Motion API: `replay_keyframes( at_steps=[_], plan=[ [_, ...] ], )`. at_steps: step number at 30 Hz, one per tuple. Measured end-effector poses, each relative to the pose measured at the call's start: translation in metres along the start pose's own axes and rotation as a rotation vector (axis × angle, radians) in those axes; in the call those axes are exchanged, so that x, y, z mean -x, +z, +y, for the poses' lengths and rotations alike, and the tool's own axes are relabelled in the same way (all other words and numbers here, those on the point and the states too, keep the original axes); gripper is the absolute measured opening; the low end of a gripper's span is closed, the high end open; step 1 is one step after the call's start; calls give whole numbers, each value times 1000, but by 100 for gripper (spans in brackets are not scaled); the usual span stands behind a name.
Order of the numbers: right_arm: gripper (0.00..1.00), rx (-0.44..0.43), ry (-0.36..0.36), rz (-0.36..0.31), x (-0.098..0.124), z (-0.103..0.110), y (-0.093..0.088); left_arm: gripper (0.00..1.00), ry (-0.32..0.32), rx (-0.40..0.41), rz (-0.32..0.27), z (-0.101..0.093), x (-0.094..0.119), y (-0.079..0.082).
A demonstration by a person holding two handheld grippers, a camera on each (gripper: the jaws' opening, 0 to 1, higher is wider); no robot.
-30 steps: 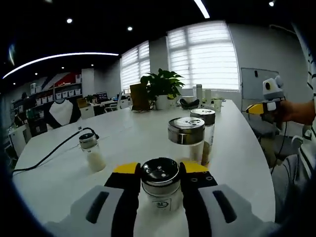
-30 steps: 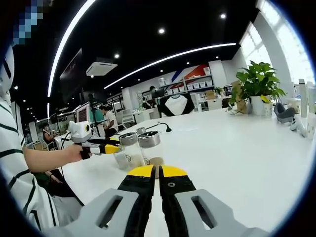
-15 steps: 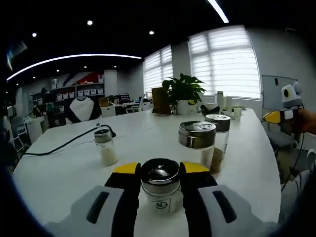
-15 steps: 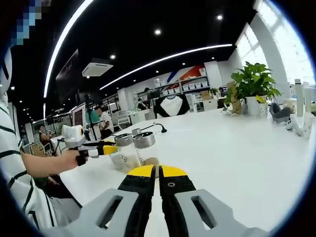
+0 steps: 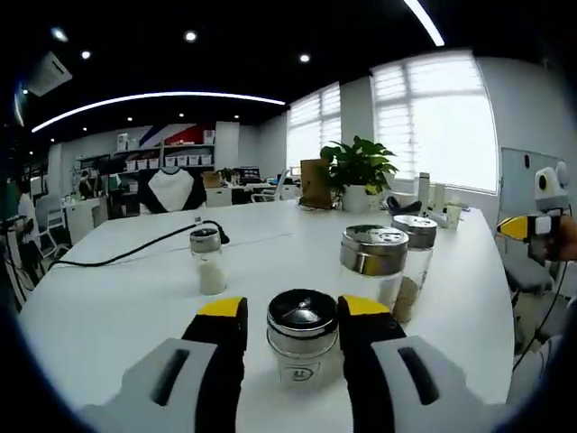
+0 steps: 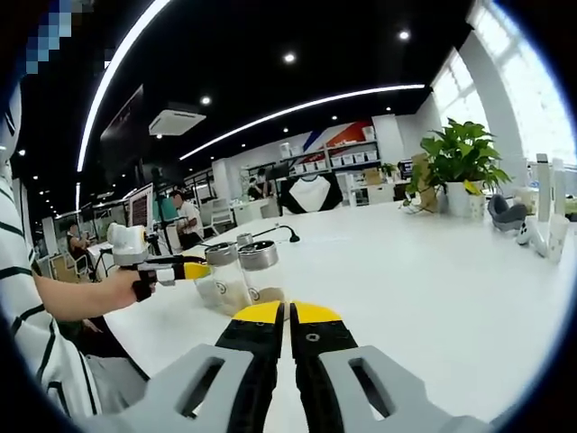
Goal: Rotate the seasoning bottle until the label or dispensing opening points toward the visible target arrow and the bottle remains upright within the marked orientation range
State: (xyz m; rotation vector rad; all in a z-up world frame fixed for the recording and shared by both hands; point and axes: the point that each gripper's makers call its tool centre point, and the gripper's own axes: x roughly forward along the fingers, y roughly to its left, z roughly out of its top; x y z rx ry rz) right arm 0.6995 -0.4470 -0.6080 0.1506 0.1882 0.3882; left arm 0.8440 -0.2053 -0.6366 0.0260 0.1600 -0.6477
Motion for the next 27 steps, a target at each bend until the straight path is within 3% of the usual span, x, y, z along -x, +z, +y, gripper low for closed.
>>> replay_keyframes(
  at_steps=[1, 3, 4, 5, 7, 11, 13, 22, 24, 27],
  plan=[
    [0, -3, 0, -1, 0, 0, 0, 44, -42, 25, -38, -2, 1, 7],
    [0, -3, -2, 2, 0, 0, -1, 44, -97, 37, -60, -3, 5, 13],
    [0, -3, 0, 3, 0, 0, -2, 44, -125, 27, -67, -5, 6, 15],
    [0, -4, 4, 3, -1, 2, -2, 43, -191, 39, -41, -10, 8, 14],
    [0, -1, 12, 6, -1, 5, -3, 44, -170, 41, -40, -5, 14, 17],
    [0, -2, 23, 6, -3, 7, -4, 43, -245, 44, -45, -8, 18, 18],
    [0, 0, 31, 4, -4, 9, -3, 41, -296, 119, -15, -10, 19, 16],
    [0, 6, 35, 2, 0, 10, -3, 44, -343, 34, 53, -22, 3, 0],
    [0, 10, 31, 1, 1, 9, -2, 43, -345, 39, 62, -23, -1, -2],
    [0, 10, 19, 0, 4, 7, -1, 43, -319, -15, 108, -24, -5, -10]
  ],
)
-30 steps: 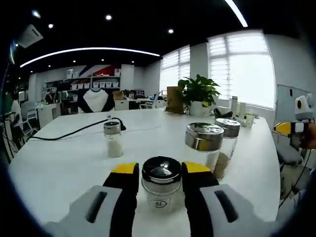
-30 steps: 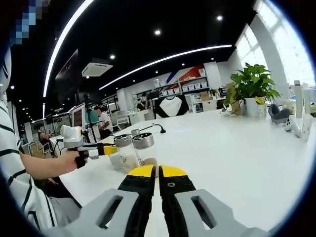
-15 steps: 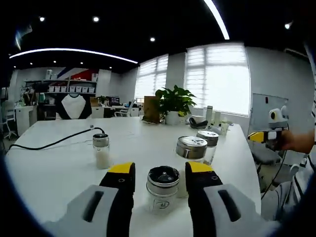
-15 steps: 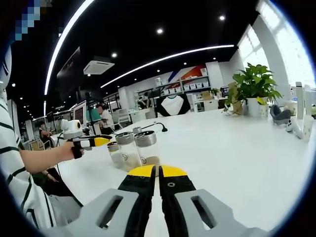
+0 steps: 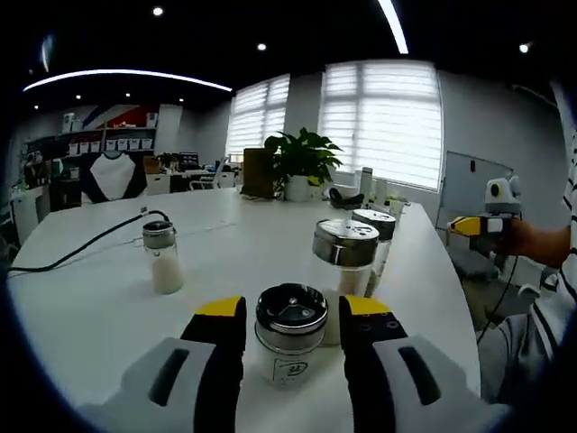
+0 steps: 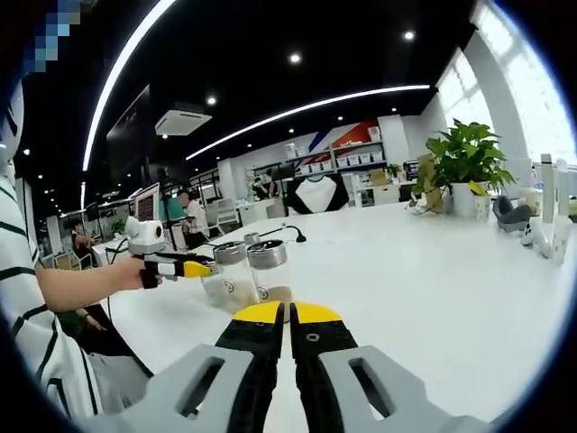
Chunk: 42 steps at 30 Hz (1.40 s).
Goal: Rotate the seasoning bottle until the label or dispensing opening points toward the visible target arrow and the bottle remains upright within the marked orientation range
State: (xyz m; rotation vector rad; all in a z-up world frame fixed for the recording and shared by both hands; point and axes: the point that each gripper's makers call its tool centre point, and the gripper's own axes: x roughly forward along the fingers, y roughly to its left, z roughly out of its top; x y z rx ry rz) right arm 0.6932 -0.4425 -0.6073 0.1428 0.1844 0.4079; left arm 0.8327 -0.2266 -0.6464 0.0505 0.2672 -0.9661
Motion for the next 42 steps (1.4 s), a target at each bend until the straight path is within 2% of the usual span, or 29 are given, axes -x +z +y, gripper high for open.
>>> replay_keyframes(
  at_steps=[4, 5, 10, 13, 18, 28, 30, 32, 33, 34, 35, 39, 42],
  plan=[
    [0, 0, -7, 5, 1, -1, -1, 36, -2, 27, -5, 2, -1, -2],
    [0, -1, -7, 6, 1, -1, -1, 34, 17, 27, -8, 5, 0, -2],
    [0, -2, -8, 6, 0, 0, -2, 34, 54, 45, -38, 9, 1, -2],
    [0, -3, -13, 2, -1, -1, 0, 34, 101, 53, -58, 8, 4, -1],
    [0, -3, -12, 5, -3, 0, -2, 34, 228, 70, -110, 13, 4, -1],
    [0, -7, -29, 5, 1, -2, -2, 34, 346, 88, -138, 18, 3, 0],
    [0, -9, -29, 6, 2, -2, -2, 34, 344, 100, -139, 18, 3, 0],
    [0, -7, -26, 11, 2, -1, -3, 38, 288, 201, -208, 14, 2, 8],
    [0, -5, -24, 12, 2, 0, -2, 42, 268, 212, -230, 13, 3, 12],
    [0, -4, -23, 12, 1, 0, -2, 46, 293, 179, -204, 18, 7, 11],
    [0, -2, -21, 11, 1, 1, -1, 47, 300, 145, -203, 19, 9, 13],
    [0, -1, -12, 8, -2, 3, 1, 47, 242, 140, -220, 17, 17, 23],
    [0, 6, 4, 15, -7, 6, 1, 46, 251, 118, -205, 24, 25, 23]
  ],
)
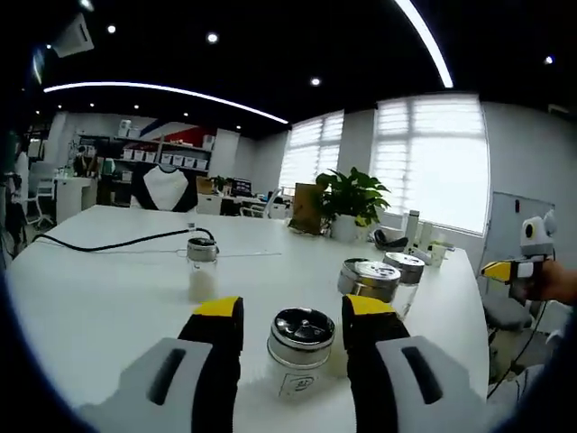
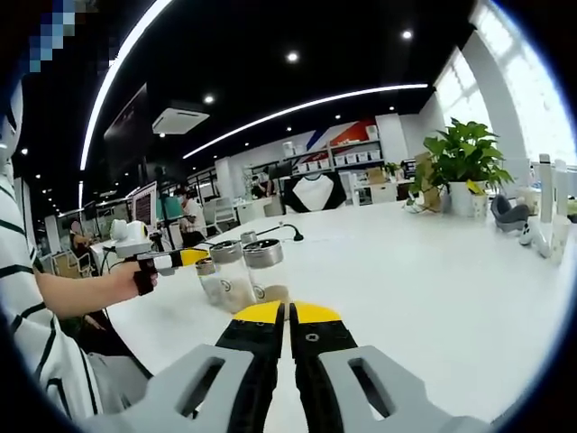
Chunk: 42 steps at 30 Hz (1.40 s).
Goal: Rotate the seasoning bottle until the label or dispensing opening points toward the visible target arrow and the bottle remains upright within the marked orientation range
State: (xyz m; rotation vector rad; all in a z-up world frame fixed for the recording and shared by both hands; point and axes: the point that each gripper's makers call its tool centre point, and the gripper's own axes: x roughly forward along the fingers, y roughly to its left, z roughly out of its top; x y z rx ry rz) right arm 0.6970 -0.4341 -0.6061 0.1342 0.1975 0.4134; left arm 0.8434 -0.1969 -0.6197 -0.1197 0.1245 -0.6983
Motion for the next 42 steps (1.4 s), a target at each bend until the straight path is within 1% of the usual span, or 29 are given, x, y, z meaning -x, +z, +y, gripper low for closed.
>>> replay_keyframes(
  at_steps=[1, 2, 4, 5, 6, 8, 10, 13, 16, 17, 19, 20, 26, 34, 38, 40, 42],
  plan=[
    [0, 0, 3, 1, -1, 1, 0, 46, -5, -2, -1, 1, 1, 1],
    [0, 2, 8, 1, -2, 2, 1, 44, -29, -3, -4, 0, 2, 1],
    [0, 5, 14, 0, -3, 3, 2, 38, -120, 11, 8, -13, 2, 1],
    [0, 6, 15, 0, -3, 3, 2, 34, -141, -15, 16, -14, 4, 0],
    [0, 7, 18, -1, -3, 3, 2, 32, -147, -32, 18, -15, 5, 0],
    [0, 6, 18, -2, -2, 3, 2, 35, -181, -68, 32, -20, 7, -1],
    [0, 4, 16, 2, -1, 3, 0, 36, -210, -74, 56, -24, 7, -6],
    [0, 2, 14, 9, 1, 2, -3, 37, -231, -103, 90, -24, 4, -13],
    [0, 4, 11, 8, 2, 3, -3, 38, -244, -116, 100, -25, 1, -15],
    [0, 5, 10, 7, 2, 2, -3, 38, -248, -110, 103, -24, 0, -15],
    [0, 6, 6, 6, 3, 2, -2, 34, -240, -96, 95, -22, -1, -14],
    [0, 5, 5, 6, 3, 1, -2, 32, -252, -89, 94, -23, -1, -13],
    [0, 5, 4, 7, 3, 1, -4, 31, -255, -68, 100, -18, -1, -16],
    [0, 5, 8, 6, 2, 2, -3, 30, -250, -60, 103, -19, 0, -16],
    [0, 0, 3, 5, 3, 0, -4, 30, -220, -56, 101, -19, 0, -16],
    [0, -4, -1, 6, 3, -1, -6, 30, -196, -25, 104, -19, -1, -16],
    [0, -5, -2, 9, 3, -1, -7, 30, -181, -26, 103, -21, -2, -16]
  ],
)
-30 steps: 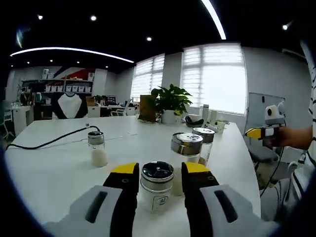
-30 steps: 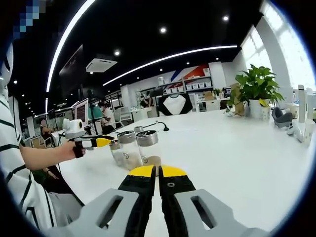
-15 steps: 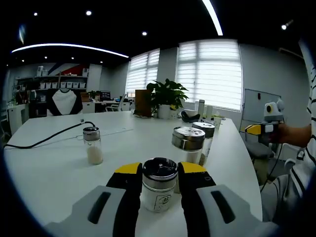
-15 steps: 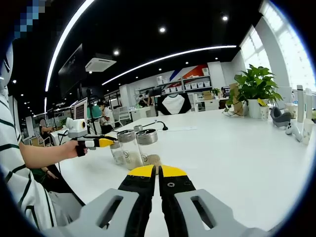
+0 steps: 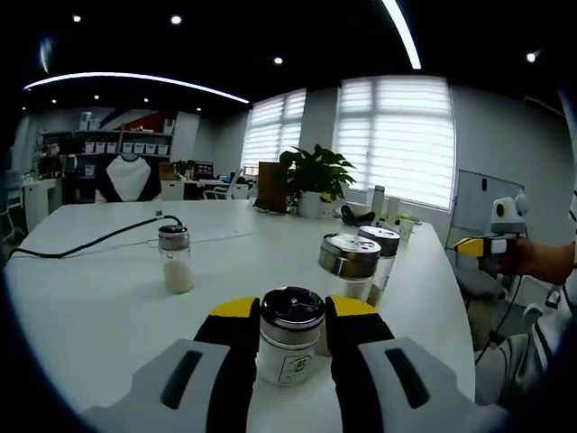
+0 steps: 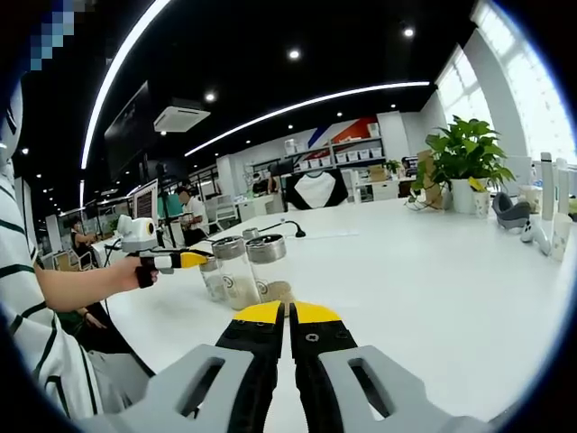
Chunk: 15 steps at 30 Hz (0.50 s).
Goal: Rotate the seasoning bottle until the label or dispensing opening points toward the visible target arrow and the bottle remains upright within the marked orientation range
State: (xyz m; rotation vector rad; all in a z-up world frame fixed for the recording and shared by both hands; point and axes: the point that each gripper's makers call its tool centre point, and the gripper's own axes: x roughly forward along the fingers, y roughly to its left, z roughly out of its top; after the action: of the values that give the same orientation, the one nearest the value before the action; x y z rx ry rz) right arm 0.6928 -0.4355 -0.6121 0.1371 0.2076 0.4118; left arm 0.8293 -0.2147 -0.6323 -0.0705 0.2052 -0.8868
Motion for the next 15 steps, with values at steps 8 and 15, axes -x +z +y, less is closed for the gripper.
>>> replay_keyframes(
  at_steps=[8, 15],
  plan=[
    [0, -2, 2, -3, 1, 2, 0, 30, 113, -18, -13, 5, 2, -1],
    [0, -17, -7, -13, 1, -1, 0, 30, 218, 4, -42, 4, 8, -2]
  ],
)
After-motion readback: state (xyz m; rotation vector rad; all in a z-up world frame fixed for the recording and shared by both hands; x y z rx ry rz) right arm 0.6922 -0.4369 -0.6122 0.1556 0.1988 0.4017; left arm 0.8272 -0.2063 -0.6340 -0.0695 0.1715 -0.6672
